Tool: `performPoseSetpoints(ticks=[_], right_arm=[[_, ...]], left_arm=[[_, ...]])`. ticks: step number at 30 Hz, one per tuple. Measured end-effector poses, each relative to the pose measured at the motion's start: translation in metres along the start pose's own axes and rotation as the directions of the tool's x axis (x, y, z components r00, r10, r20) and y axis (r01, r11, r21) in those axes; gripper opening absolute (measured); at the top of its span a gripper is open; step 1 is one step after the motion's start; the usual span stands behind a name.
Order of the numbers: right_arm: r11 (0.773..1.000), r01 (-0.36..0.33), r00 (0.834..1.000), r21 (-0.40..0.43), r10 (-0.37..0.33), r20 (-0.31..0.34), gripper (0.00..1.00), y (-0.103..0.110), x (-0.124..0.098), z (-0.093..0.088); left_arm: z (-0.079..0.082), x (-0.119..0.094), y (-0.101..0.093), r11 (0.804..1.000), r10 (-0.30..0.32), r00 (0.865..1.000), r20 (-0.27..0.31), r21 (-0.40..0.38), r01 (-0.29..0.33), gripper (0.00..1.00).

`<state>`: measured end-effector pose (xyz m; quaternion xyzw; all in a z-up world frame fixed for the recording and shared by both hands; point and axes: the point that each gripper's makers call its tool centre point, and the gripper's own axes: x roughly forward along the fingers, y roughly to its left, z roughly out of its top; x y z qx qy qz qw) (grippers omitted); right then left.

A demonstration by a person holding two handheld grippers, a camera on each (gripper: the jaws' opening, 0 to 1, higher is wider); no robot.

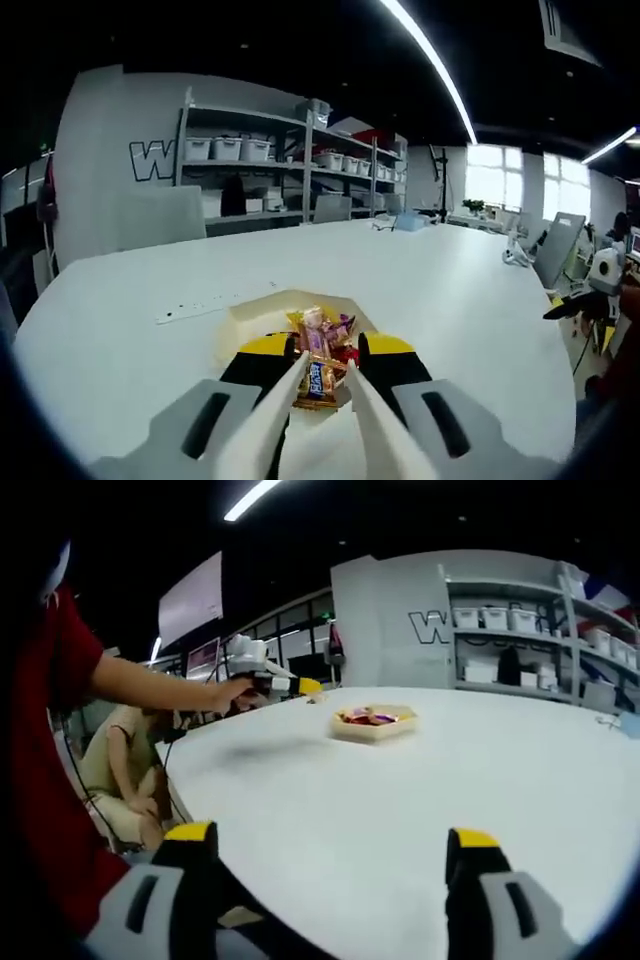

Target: Place the target food into the container with the food tongs after gripping and lifting it, then release it inside without dropping or visibly crushing the food.

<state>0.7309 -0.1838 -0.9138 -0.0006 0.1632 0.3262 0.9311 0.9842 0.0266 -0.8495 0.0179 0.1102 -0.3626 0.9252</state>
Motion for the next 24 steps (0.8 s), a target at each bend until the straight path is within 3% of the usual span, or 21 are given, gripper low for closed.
performPoseSetpoints(ticks=[15, 24], right_arm=[[0.999, 0.031, 0.999, 0.017, -0.03, -0.019, 0.93, -0.017, -0.002, -0.005], [0.999, 0.045, 0.999, 0.024, -0.045, -0.03, 0.93, -0.024, -0.002, -0.008]], left_arm=[[0.016, 0.04, 0.016, 1.0, 0.008, 1.0, -0.005, 0.025, -0.008, 0.23], [0.026, 0.05, 0.029, 0.999, 0.029, 1.0, 0.011, 0.026, -0.029, 0.24]])
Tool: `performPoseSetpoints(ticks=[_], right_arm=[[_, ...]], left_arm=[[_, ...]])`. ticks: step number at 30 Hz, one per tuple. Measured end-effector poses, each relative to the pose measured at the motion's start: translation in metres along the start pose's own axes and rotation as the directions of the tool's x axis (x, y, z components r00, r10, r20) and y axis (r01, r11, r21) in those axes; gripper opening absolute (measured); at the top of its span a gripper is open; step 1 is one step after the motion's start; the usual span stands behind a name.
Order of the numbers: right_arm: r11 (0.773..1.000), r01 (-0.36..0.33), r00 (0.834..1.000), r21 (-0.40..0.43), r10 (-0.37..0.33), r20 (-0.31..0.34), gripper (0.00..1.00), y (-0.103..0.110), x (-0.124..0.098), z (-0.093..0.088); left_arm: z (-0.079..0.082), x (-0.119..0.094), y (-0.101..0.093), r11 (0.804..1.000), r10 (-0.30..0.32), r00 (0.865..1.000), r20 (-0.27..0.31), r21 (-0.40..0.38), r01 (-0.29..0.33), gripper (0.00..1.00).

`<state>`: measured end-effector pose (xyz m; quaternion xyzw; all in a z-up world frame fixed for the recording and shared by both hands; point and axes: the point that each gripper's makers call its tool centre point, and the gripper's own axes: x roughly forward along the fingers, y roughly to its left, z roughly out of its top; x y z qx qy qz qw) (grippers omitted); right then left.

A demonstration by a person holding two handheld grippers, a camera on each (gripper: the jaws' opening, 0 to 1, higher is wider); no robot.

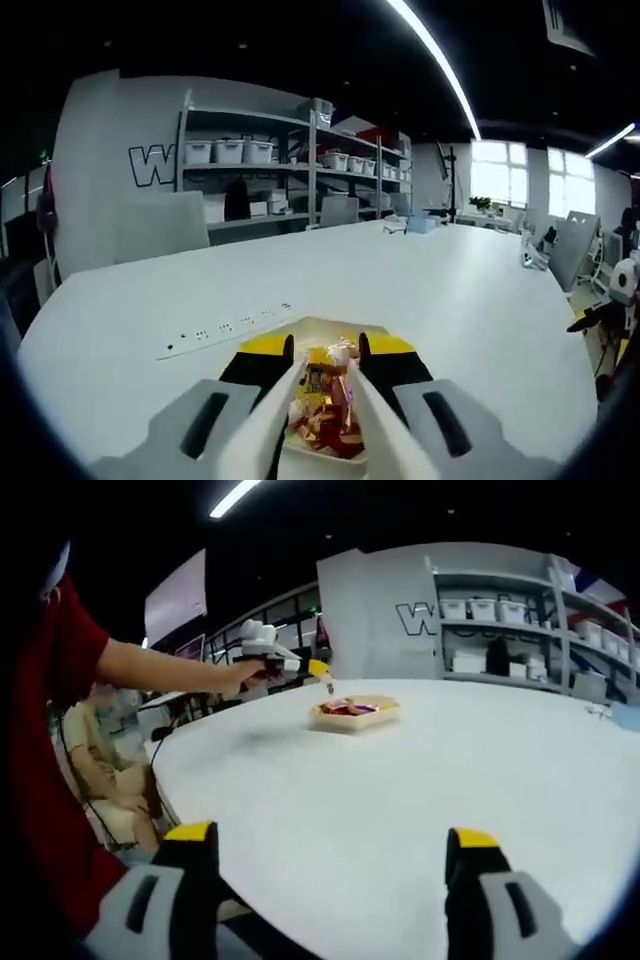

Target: Place the target food into the container with the food tongs after gripping and lifting it, then release it inside without dropping or visibly crushing the food.

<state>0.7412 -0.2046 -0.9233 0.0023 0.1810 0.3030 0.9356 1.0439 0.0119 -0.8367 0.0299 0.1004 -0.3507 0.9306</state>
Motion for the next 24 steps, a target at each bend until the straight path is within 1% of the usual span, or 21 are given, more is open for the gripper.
performPoseSetpoints(ticks=[4, 8, 9, 14, 15, 17, 19, 24], right_arm=[[1.0, -0.003, 1.0, 0.001, 0.003, -0.005, 0.93, 0.0, 0.003, -0.001], [1.0, -0.01, 1.0, -0.011, 0.01, -0.021, 0.93, 0.003, 0.007, -0.002], [1.0, -0.011, 1.0, -0.012, 0.011, -0.021, 0.93, 0.004, 0.007, -0.001], [1.0, -0.014, 1.0, -0.015, 0.014, -0.016, 0.93, 0.005, 0.007, 0.002], [1.0, -0.015, 1.0, -0.014, 0.015, -0.007, 0.93, 0.006, 0.007, 0.004], [1.0, -0.015, 1.0, -0.011, 0.015, -0.004, 0.93, 0.007, 0.007, 0.005], [1.0, -0.015, 1.0, -0.013, 0.015, -0.001, 0.93, 0.008, 0.006, 0.006], [1.0, -0.019, 1.0, -0.018, 0.019, 0.0, 0.93, 0.011, 0.005, 0.008]], left_arm=[[0.003, -0.001, 0.002, 1.0, 0.011, 1.0, 0.004, -0.026, -0.011, 0.26], [0.004, -0.003, 0.002, 1.0, 0.012, 1.0, 0.006, -0.025, -0.012, 0.26], [0.003, -0.004, 0.003, 1.0, 0.012, 1.0, -0.001, -0.01, -0.012, 0.26], [0.002, -0.006, 0.006, 1.0, 0.016, 1.0, -0.01, -0.009, -0.016, 0.26], [0.003, -0.007, 0.006, 1.0, 0.018, 1.0, -0.006, -0.014, -0.018, 0.26], [0.004, -0.007, 0.003, 1.0, 0.011, 1.0, -0.006, -0.02, -0.011, 0.26], [0.005, -0.008, -0.002, 1.0, 0.002, 1.0, -0.006, -0.007, -0.002, 0.26], [0.007, -0.012, -0.008, 1.0, -0.012, 1.0, 0.0, -0.023, 0.012, 0.27]])
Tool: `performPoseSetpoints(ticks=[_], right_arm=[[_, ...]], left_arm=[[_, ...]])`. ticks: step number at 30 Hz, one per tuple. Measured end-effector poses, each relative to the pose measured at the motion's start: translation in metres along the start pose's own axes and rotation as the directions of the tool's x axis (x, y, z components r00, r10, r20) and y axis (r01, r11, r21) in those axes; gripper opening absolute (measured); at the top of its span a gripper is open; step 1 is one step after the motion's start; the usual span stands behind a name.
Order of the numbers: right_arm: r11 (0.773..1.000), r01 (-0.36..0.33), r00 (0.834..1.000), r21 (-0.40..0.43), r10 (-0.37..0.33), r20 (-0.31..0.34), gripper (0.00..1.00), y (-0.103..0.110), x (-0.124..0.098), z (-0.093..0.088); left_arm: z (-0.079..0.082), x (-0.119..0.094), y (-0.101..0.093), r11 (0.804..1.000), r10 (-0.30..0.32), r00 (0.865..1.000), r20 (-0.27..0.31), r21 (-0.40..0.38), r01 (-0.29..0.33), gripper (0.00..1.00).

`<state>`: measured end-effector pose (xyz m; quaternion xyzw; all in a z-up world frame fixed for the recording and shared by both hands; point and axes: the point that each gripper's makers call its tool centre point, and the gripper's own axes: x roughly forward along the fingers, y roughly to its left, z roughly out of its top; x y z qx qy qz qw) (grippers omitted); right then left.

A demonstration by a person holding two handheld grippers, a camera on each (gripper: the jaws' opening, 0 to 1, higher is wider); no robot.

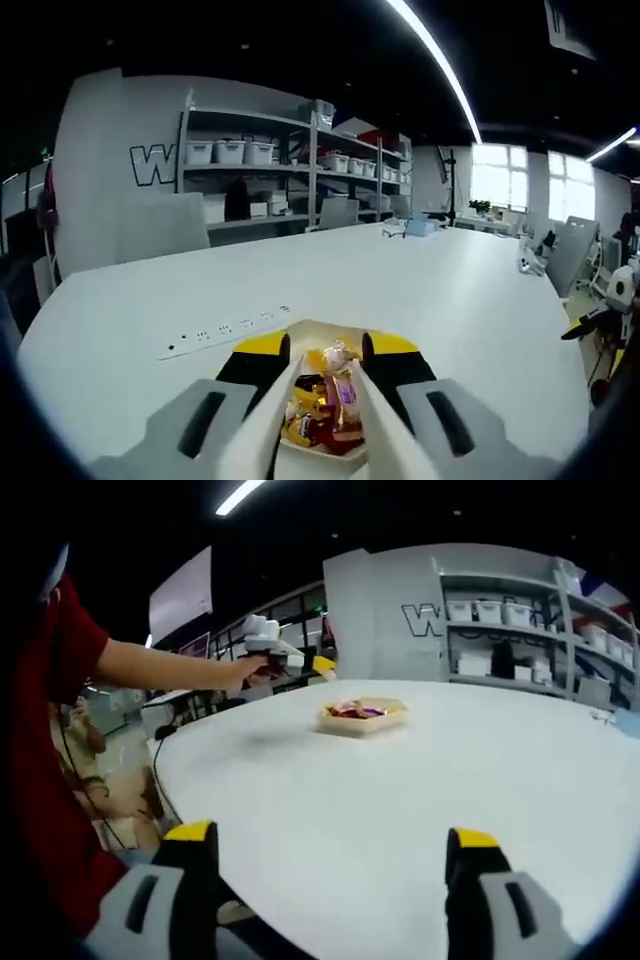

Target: Place the target food into the container with the food tongs after gripping and lifting it, then release it inside without dropping or visibly crushing the food.

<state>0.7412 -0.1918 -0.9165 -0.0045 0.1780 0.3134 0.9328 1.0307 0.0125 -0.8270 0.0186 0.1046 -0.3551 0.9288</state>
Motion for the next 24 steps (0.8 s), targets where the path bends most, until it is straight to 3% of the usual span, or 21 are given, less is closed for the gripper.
performPoseSetpoints(ticks=[6, 24], right_arm=[[1.0, -0.013, 1.0, -0.014, 0.013, 0.0, 0.94, 0.007, 0.0, 0.002], [0.998, -0.049, 0.999, -0.043, 0.05, 0.018, 0.94, 0.026, -0.002, 0.012]], left_arm=[[-0.005, -0.01, -0.01, 0.999, -0.008, 1.0, -0.006, 0.05, 0.008, 0.27], [-0.009, -0.043, -0.019, 0.999, -0.008, 1.0, -0.016, 0.042, 0.009, 0.27]])
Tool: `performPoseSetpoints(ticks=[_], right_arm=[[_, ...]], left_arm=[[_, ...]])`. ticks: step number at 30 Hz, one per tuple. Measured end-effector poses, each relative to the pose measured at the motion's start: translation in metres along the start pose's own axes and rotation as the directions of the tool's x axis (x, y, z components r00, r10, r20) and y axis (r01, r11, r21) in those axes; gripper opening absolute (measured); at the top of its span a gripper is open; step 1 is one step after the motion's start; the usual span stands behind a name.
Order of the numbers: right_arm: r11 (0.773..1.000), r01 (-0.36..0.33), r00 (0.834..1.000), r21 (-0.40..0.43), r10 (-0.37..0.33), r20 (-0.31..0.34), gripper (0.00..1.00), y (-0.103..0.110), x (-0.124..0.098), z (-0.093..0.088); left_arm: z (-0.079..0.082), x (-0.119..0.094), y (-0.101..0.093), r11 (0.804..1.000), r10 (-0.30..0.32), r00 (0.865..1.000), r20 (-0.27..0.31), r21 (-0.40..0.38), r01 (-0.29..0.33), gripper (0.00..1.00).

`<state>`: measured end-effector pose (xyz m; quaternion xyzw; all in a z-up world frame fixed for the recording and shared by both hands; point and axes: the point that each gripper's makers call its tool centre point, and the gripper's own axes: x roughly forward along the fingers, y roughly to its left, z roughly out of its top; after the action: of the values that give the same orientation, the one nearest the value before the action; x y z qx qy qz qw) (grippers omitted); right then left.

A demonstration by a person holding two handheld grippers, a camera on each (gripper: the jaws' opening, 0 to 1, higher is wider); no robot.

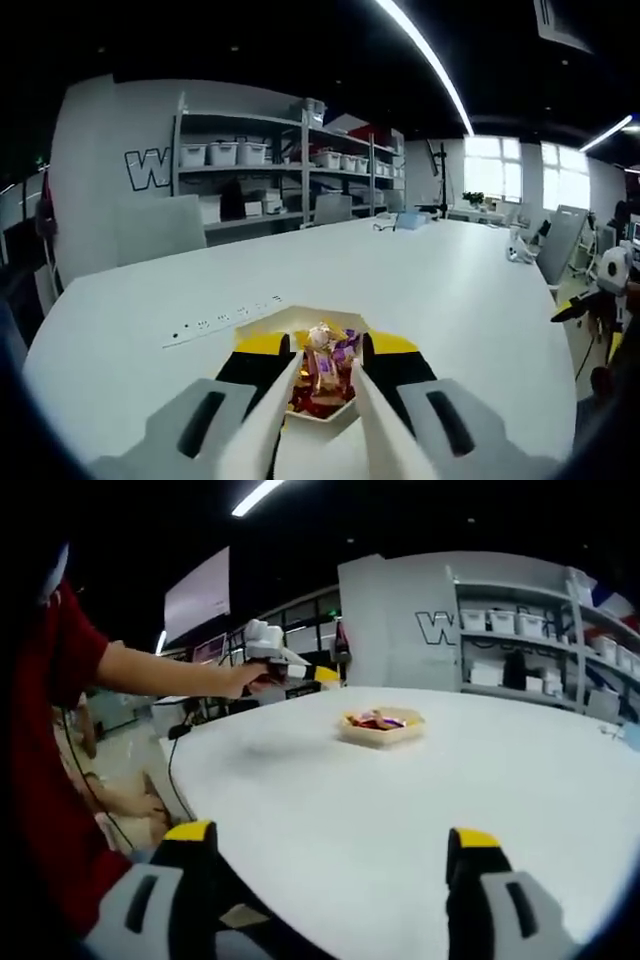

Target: Place the target food into the container with the food tongs after gripping and lifting it, then release it inside without dropping or visibly crushing the food.

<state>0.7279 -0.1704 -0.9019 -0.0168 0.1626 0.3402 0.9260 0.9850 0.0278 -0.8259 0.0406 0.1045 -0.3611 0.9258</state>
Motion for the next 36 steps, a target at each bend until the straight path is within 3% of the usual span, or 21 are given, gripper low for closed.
performPoseSetpoints(ticks=[13, 15, 21, 25, 36], right_arm=[[0.999, -0.027, 1.0, -0.029, 0.027, 0.001, 0.94, 0.013, 0.003, 0.004], [0.999, -0.031, 1.0, -0.03, 0.031, 0.004, 0.94, 0.015, 0.004, 0.005], [0.998, -0.043, 0.999, -0.041, 0.043, 0.0, 0.94, 0.021, 0.008, 0.005], [0.998, -0.049, 0.999, -0.047, 0.05, 0.0, 0.94, 0.024, 0.01, 0.007], [0.996, -0.075, 0.997, -0.051, 0.075, -0.005, 0.94, 0.034, 0.019, 0.006]], left_arm=[[-0.01, -0.03, -0.008, 1.0, 0.008, 1.0, 0.007, 0.0, -0.008, 0.27], [-0.014, -0.035, -0.009, 0.999, 0.008, 1.0, 0.008, -0.034, -0.008, 0.27], [-0.028, -0.045, -0.016, 1.0, -0.002, 1.0, -0.014, -0.009, 0.002, 0.27], [-0.032, -0.051, -0.017, 0.999, -0.005, 1.0, -0.015, -0.033, 0.004, 0.27], [-0.051, -0.067, -0.041, 0.998, -0.046, 0.998, -0.036, -0.048, 0.044, 0.28]])
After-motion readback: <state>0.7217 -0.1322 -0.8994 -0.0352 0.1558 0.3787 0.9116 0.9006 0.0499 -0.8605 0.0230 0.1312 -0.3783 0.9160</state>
